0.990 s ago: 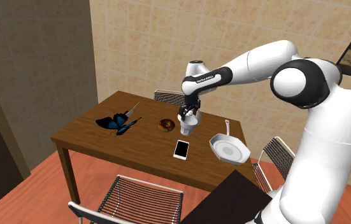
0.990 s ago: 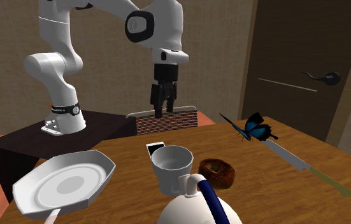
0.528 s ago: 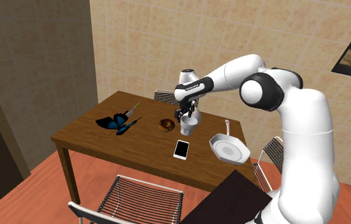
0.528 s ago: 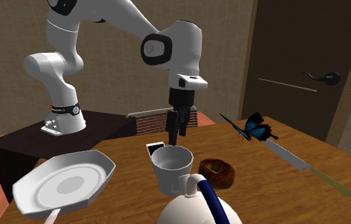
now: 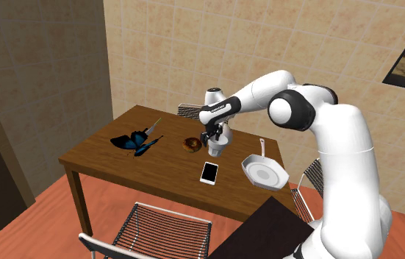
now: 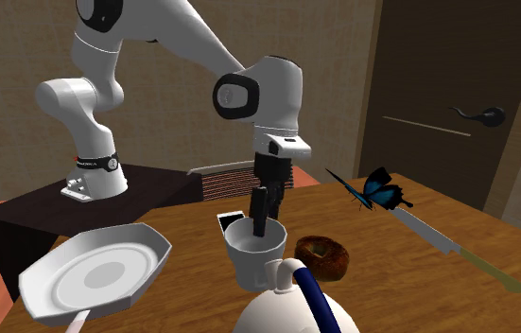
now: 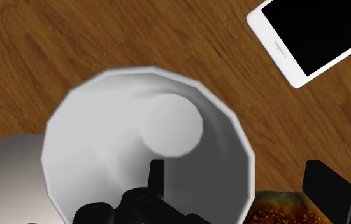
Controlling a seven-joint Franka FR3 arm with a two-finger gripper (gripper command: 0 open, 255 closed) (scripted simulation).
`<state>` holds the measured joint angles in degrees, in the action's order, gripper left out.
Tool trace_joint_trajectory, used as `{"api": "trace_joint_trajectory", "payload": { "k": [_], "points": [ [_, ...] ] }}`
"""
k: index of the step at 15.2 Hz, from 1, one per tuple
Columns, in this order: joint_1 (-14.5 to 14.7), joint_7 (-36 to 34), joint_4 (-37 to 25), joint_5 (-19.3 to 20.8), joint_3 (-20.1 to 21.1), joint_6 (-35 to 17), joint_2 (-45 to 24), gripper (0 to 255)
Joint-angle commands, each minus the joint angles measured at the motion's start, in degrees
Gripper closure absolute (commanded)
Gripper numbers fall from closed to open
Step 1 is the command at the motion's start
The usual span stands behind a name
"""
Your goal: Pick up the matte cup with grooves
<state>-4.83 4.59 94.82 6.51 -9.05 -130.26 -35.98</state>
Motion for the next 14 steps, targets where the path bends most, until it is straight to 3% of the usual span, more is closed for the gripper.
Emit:
{"api": "trace_joint_trajectory", "payload": {
  "k": [1, 2, 14],
  "points": [
    [-0.1, 0.0, -0.2, 0.0, 0.0, -0.4, -0.6, 0],
    [-0.1, 0.0, -0.3, 0.0, 0.0, -0.3, -0.6, 255],
    [0.0, 0.2, -0.4, 0.0, 0.0, 1.2, 0.9, 255]
  ]
}}
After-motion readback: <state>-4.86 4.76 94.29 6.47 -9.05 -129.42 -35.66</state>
